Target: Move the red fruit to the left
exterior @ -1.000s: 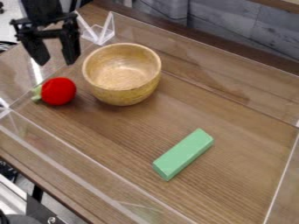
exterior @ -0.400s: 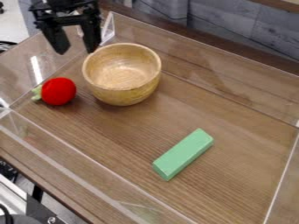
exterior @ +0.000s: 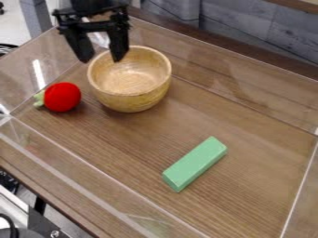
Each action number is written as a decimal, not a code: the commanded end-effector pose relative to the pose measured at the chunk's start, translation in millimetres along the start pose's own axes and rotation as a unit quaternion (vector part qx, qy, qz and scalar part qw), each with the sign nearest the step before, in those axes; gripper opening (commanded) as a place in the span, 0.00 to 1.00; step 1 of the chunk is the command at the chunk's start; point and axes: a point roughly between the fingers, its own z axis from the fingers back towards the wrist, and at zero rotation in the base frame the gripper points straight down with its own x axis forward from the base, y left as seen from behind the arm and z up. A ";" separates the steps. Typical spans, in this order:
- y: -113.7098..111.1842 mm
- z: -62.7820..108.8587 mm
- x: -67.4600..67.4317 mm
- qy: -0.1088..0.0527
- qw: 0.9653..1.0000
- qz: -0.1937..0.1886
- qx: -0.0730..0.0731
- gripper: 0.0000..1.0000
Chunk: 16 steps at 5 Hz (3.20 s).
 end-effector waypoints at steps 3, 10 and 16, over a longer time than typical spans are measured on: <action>-14.1 11.4 -2.4 -0.056 0.998 -0.027 0.005 1.00; -36.1 6.0 -4.9 -0.104 0.993 -0.050 0.033 1.00; -126.8 -43.7 0.9 -0.081 0.983 -0.127 0.103 1.00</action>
